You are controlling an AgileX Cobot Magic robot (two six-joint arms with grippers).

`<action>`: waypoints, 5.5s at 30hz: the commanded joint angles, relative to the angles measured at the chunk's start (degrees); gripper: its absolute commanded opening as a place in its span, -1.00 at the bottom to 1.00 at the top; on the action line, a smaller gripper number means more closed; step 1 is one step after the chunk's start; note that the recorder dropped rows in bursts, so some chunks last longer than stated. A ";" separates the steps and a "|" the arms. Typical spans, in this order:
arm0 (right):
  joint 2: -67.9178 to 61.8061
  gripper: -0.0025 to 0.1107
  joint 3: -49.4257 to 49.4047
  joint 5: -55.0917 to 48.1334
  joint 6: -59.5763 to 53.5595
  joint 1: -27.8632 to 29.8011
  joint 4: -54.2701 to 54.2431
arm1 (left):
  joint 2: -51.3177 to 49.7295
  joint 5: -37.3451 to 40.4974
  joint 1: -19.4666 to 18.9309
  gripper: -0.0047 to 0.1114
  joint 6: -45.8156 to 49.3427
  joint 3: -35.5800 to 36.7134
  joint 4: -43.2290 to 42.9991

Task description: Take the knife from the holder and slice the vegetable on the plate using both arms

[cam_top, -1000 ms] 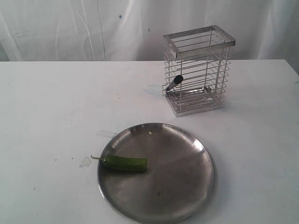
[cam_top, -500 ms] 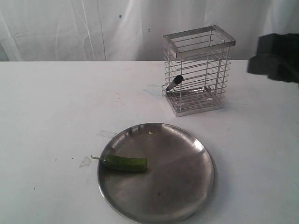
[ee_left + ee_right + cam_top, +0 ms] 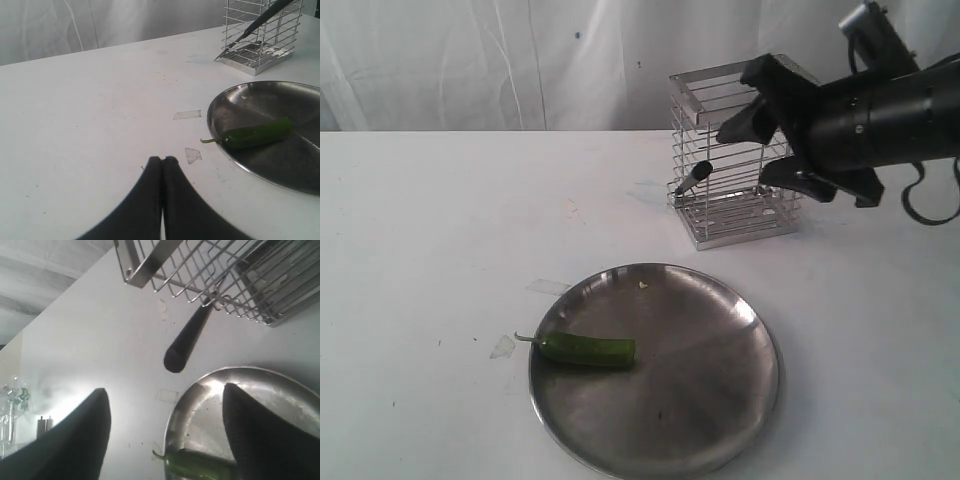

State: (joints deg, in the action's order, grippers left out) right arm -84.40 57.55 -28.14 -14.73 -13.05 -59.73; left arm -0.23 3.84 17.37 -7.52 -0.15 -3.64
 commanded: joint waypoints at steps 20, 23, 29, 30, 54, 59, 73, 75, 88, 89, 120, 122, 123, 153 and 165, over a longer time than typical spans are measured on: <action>-12.88 0.11 6.16 10.31 -9.26 -5.23 -7.54 | 0.23 0.35 -0.13 -0.92 0.03 0.15 0.59; -14.32 0.11 8.40 9.42 -9.51 -5.69 -7.57 | 0.23 0.35 -0.13 -0.92 0.03 0.15 0.59; -16.89 0.11 9.20 9.40 -9.51 -5.82 -7.57 | 0.23 0.35 -0.13 -0.92 0.03 0.15 0.59; -17.00 0.10 9.20 9.56 -9.51 -5.82 -7.57 | 0.23 0.35 -0.13 -0.92 0.03 0.15 0.59; -18.53 -0.71 10.50 7.10 -23.88 -5.82 -6.65 | 0.23 0.35 -0.13 -0.92 0.03 0.15 0.59; -18.53 -0.73 13.71 2.45 -26.43 -5.82 -5.85 | 0.23 0.35 -0.13 -0.92 0.03 0.15 0.59; -12.22 -0.96 15.30 1.28 -29.30 -4.55 2.00 | 0.23 0.35 -0.13 -0.92 0.03 0.15 0.59; -10.99 -0.96 15.30 1.39 -31.11 -4.55 3.57 | 0.23 0.35 -0.13 -0.92 0.03 0.15 0.59; 2.50 -0.96 13.61 -6.60 -31.52 -4.44 10.98 | 0.23 0.35 -0.13 -0.92 0.03 0.15 0.59; 3.85 -0.96 12.66 -6.60 -31.52 -4.28 11.13 | 0.23 0.35 -0.13 -0.92 0.03 0.15 0.59; 51.75 -0.96 -14.94 -18.20 -30.69 -4.05 9.46 | 0.23 -16.25 -0.13 -0.92 -7.54 0.15 2.69; 51.75 -0.96 -14.94 -19.15 -33.17 -4.05 5.80 | 0.23 -22.72 -0.13 -0.92 -9.60 0.15 2.69; 51.75 -0.96 -14.94 -19.75 -33.99 -4.05 4.97 | 0.23 -24.92 -0.13 -0.92 -9.95 0.15 2.69; 36.20 -0.96 -1.93 -31.70 -45.66 -9.19 2.92 | -49.05 -64.19 -0.14 -0.11 -82.12 -31.80 -96.31; 34.54 -0.96 -1.93 -32.60 -49.85 -9.19 0.48 | -52.59 -66.38 0.06 -0.11 -82.26 -32.58 -96.31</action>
State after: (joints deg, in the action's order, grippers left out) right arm -49.81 55.25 -59.92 -62.64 -22.04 -57.01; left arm -51.77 -61.55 17.37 -89.72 -32.44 -99.68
